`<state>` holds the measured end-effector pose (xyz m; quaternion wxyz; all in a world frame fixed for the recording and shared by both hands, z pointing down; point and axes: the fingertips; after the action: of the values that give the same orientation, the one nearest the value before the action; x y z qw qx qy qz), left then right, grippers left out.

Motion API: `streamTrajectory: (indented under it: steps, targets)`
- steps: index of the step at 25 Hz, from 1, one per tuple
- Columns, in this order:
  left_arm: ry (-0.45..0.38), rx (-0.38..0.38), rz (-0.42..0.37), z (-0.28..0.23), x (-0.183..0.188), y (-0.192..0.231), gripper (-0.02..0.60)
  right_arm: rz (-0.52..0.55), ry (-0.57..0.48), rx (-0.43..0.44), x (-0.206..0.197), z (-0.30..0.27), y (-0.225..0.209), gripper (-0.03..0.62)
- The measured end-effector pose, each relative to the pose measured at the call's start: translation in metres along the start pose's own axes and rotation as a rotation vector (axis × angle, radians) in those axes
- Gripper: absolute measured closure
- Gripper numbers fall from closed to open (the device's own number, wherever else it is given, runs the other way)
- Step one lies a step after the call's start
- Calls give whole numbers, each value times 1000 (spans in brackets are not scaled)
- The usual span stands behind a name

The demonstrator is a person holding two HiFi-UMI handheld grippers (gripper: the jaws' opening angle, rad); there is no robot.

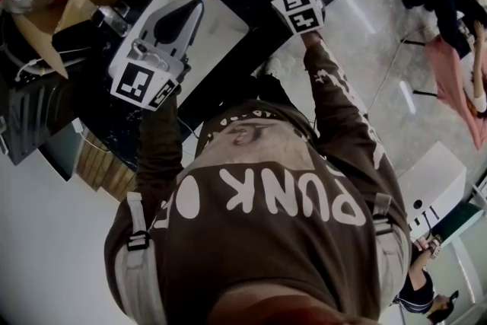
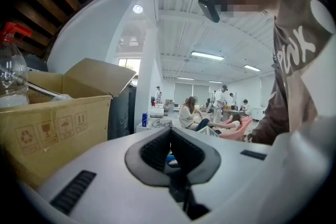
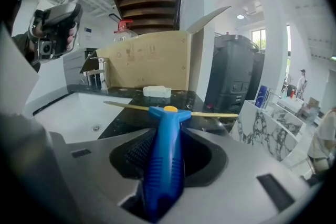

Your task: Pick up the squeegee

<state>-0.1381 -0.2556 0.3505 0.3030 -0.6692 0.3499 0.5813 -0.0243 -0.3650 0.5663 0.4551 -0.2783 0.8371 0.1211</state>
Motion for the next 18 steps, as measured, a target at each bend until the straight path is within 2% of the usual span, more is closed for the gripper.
streamTrajectory:
  steps: [10,18]
  targets:
    - [-25,-26,-24,-8,14,-10,578,79,-148,-75,56,72,-2,447]
    - [-73,-37,-70,-5,42,-11,578,175,-266,-118,107,132,15,447]
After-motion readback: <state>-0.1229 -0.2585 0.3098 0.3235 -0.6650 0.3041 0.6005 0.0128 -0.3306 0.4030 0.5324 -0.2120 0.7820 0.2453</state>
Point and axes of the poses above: the fingertips, and each gripper's own axes: z backward along the fingers, y to its left, x out of its top, and after that the axes turned 11 degrees about x, right-handed
